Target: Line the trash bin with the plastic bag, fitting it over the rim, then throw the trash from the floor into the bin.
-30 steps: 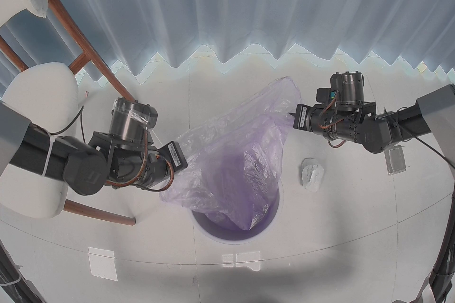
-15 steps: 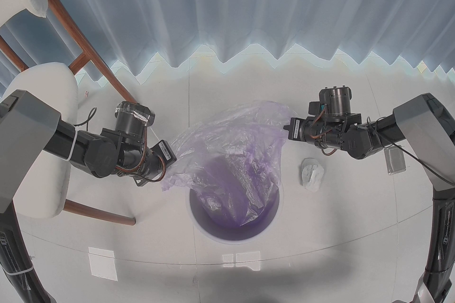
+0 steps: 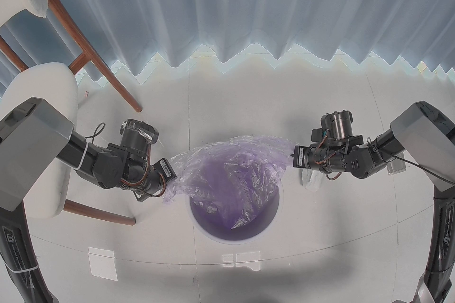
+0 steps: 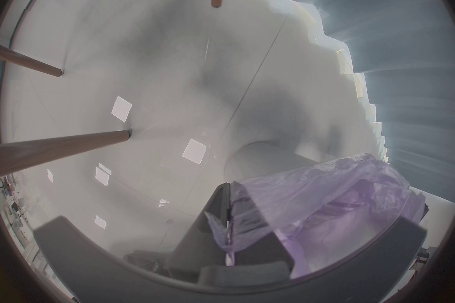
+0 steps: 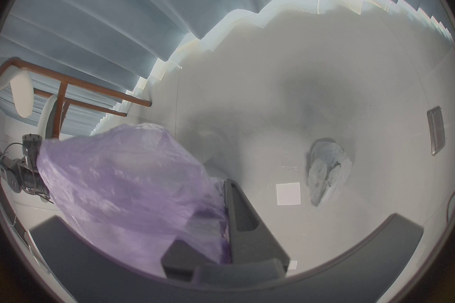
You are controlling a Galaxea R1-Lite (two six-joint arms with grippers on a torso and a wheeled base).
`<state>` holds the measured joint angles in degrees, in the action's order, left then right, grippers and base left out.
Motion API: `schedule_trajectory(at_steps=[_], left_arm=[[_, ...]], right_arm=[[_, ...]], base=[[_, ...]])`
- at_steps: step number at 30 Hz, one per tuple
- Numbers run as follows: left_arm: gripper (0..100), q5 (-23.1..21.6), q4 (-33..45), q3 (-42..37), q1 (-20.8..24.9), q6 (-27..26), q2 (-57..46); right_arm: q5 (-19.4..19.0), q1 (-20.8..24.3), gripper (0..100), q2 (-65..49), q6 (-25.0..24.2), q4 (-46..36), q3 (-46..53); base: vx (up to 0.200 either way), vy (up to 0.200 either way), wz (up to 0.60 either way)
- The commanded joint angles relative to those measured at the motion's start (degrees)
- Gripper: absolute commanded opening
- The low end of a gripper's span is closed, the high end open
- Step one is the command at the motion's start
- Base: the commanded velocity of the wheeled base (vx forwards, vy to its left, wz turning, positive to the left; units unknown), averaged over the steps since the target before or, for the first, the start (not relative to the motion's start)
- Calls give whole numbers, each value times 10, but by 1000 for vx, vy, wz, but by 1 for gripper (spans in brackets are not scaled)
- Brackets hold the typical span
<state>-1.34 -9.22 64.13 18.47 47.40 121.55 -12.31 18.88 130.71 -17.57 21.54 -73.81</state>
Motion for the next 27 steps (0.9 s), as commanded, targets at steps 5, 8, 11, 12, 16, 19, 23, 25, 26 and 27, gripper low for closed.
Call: schedule_trajectory(at_steps=[5, 8, 11, 12, 16, 19, 23, 25, 26, 27], left_arm=[[0, -2, -1, -20, 3, 3, -45], [0, -2, -1, -30, 8, 3, -69], [0, -2, -1, -39, 13, 2, -94], [0, -2, -1, -42, 16, 2, -100], [0, -2, -1, -54, 23, 3, -120], [0, -2, -1, -65, 31, 3, -134], [0, -2, -1, -85, 47, 4, -149], [0, -1, -2, -92, 54, 4, -151], [0, -1, -1, -93, 58, 4, -153], [0, 0, -1, -94, 60, 4, -155]], right_arm=[[-1, -3, 0, -54, -23, 46, 50], [-2, 0, 100, -89, -64, 45, 73], [-14, 17, 100, -110, -147, 18, 75], [-17, 22, 100, -114, -168, 0, 68], [-16, 39, 100, -119, -215, -77, 22], [-15, 54, 100, -121, -251, -114, -2], [-10, 85, 100, -117, -311, -152, -39], [-9, 98, 100, -114, -329, -167, -53], [-9, 103, 100, -111, -338, -177, -59], [-8, 107, 100, -107, -348, -187, -65]], base=[[0, 0, 0], [0, 0, 0], [0, 0, 0], [0, 0, 0], [0, 0, 0], [0, 0, 0], [0, 0, 0], [0, 0, 0], [0, 0, 0], [0, 0, 0]])
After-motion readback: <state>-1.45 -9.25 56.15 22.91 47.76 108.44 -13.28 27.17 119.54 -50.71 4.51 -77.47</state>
